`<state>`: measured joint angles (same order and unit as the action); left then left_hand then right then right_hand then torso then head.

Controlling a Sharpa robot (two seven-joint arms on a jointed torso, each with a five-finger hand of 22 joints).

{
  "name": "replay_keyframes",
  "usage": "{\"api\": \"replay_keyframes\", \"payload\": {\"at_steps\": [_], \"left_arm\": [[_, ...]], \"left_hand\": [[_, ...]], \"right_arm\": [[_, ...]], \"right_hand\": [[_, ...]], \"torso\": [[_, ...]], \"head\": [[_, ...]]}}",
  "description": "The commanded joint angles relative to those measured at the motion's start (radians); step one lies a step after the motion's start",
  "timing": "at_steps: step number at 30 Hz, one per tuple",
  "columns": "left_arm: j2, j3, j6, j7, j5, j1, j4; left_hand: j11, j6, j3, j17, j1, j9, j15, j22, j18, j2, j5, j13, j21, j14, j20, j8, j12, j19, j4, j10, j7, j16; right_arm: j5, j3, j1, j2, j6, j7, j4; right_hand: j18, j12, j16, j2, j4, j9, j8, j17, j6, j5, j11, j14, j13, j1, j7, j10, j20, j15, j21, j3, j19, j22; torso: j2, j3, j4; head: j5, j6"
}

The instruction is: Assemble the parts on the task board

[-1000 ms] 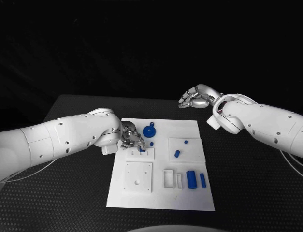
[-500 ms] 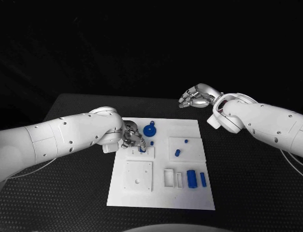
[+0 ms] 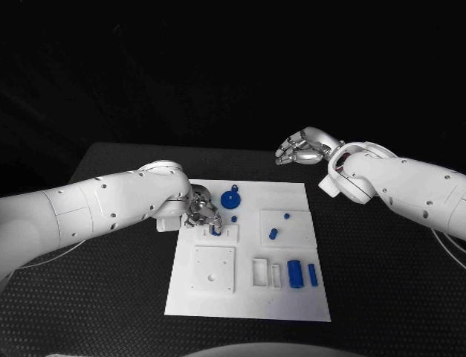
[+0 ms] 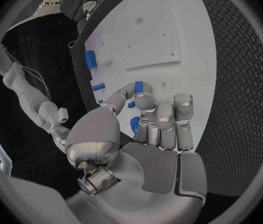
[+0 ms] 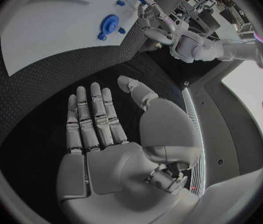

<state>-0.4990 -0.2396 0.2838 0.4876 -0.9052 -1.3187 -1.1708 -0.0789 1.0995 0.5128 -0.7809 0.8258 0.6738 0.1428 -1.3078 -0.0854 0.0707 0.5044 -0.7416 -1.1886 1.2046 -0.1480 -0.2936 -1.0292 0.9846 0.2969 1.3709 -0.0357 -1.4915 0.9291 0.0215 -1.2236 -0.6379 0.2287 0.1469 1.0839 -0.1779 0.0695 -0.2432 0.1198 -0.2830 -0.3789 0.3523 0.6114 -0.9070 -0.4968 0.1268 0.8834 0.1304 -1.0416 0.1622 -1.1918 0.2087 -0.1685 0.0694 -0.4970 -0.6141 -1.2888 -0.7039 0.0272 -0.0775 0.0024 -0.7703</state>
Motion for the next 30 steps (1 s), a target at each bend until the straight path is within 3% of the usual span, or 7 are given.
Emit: {"api": "replay_keyframes", "payload": {"at_steps": [1,5,6,7,13,20,30], "left_arm": [[0.007,0.001,0.048,0.011,0.000,-0.005,0.004],[0.017,0.001,0.055,0.012,0.001,-0.010,0.018],[0.019,0.001,0.056,0.012,0.001,-0.010,0.021],[0.020,0.001,0.056,0.012,0.001,-0.011,0.023],[0.035,0.001,0.058,0.014,0.007,-0.015,0.037],[0.045,0.001,0.076,0.017,0.001,-0.015,0.045],[0.057,0.000,0.098,0.016,-0.029,-0.017,0.060]], "left_hand": [[-0.050,0.186,0.029,0.001,0.008,0.257,0.062,-0.005,-0.016,0.025,0.023,0.001,-0.005,0.062,-0.114,-0.144,-0.006,0.005,-0.016,0.042,0.072,0.006],[-0.050,0.185,0.032,0.002,0.006,0.258,0.062,-0.005,-0.016,0.028,0.030,0.002,-0.005,0.062,-0.114,-0.145,-0.008,0.005,-0.015,0.042,0.072,0.006],[-0.052,0.185,0.074,0.004,0.016,0.258,0.062,-0.003,-0.017,0.010,-0.021,0.004,-0.002,0.063,-0.114,-0.147,-0.011,0.005,-0.025,0.040,0.073,0.008],[-0.052,0.185,0.088,0.005,0.013,0.258,0.062,-0.003,-0.017,0.007,-0.025,0.006,-0.002,0.064,-0.114,-0.147,-0.013,0.006,-0.027,0.041,0.073,0.007],[-0.051,0.186,0.107,0.006,0.001,0.259,0.061,-0.003,-0.016,0.008,-0.015,0.009,-0.004,0.066,-0.113,-0.149,-0.017,0.009,-0.032,0.040,0.073,0.007],[-0.051,0.184,0.125,0.007,-0.049,0.261,0.060,-0.005,-0.015,0.039,-0.008,0.014,-0.007,0.066,-0.112,-0.153,-0.026,0.008,-0.020,0.037,0.073,0.005],[-0.053,0.185,0.148,0.007,-0.066,0.261,0.060,-0.006,-0.017,0.043,0.006,0.017,-0.008,0.066,-0.113,-0.155,-0.033,0.007,-0.009,0.036,0.074,0.004]], "right_arm": [[0.001,-0.001,0.000,0.001,-0.012,0.006,-0.001],[0.001,0.000,0.000,0.001,-0.012,0.006,-0.002],[0.001,0.000,0.000,0.001,-0.012,0.005,-0.002],[0.001,0.000,0.000,0.001,-0.012,0.005,-0.002],[0.001,0.000,0.000,0.002,-0.012,0.005,-0.002],[0.001,0.000,0.000,0.004,-0.012,0.005,-0.002],[0.003,0.000,0.000,0.005,-0.013,0.004,0.001]], "right_hand": [[0.013,0.004,0.004,-0.001,-0.001,0.001,-0.003,0.002,0.005,-0.006,0.002,-0.005,-0.001,-0.008,0.002,0.007,0.000,-0.001,-0.004,-0.004,0.010,-0.001],[0.013,0.004,0.004,0.000,-0.001,0.001,-0.003,0.002,0.005,-0.009,0.002,-0.005,-0.001,-0.008,0.002,0.007,0.000,-0.001,-0.004,-0.004,0.010,-0.001],[0.013,0.004,0.004,0.000,-0.001,0.001,-0.003,0.002,0.005,-0.010,0.002,-0.005,-0.001,-0.008,0.002,0.007,0.000,-0.001,-0.004,-0.004,0.010,-0.002],[0.013,0.004,0.004,0.000,-0.001,0.001,-0.003,0.002,0.005,-0.010,0.002,-0.005,-0.001,-0.008,0.002,0.007,0.000,-0.001,-0.004,-0.004,0.010,-0.002],[0.013,0.004,0.004,0.000,-0.001,0.001,-0.003,0.002,0.006,-0.013,0.002,-0.005,-0.001,-0.008,0.002,0.007,0.001,-0.001,-0.004,-0.004,0.011,-0.002],[0.013,0.004,0.005,0.002,-0.002,0.001,-0.003,0.002,0.006,-0.026,0.002,-0.005,-0.001,-0.010,0.002,0.007,0.000,-0.001,-0.004,-0.006,0.012,-0.004],[0.014,0.004,0.005,0.002,-0.002,0.001,-0.003,0.002,0.006,-0.038,0.002,-0.006,-0.001,-0.012,0.002,0.006,0.000,-0.001,-0.004,-0.007,0.012,-0.005]], "torso": [[0.000,0.0003,0.0003],[0.000,0.0001,0.0005],[0.000,0.0001,0.0005],[0.000,-0.0001,0.0008],[0.000,-0.0003,0.0004],[0.000,-0.0006,-0.0004],[0.000,0.0005,0.0001]], "head": [[0.001,-0.001],[0.001,0.000],[0.001,0.000],[0.002,0.001],[0.003,0.002],[0.002,0.000],[0.005,-0.005]]}}
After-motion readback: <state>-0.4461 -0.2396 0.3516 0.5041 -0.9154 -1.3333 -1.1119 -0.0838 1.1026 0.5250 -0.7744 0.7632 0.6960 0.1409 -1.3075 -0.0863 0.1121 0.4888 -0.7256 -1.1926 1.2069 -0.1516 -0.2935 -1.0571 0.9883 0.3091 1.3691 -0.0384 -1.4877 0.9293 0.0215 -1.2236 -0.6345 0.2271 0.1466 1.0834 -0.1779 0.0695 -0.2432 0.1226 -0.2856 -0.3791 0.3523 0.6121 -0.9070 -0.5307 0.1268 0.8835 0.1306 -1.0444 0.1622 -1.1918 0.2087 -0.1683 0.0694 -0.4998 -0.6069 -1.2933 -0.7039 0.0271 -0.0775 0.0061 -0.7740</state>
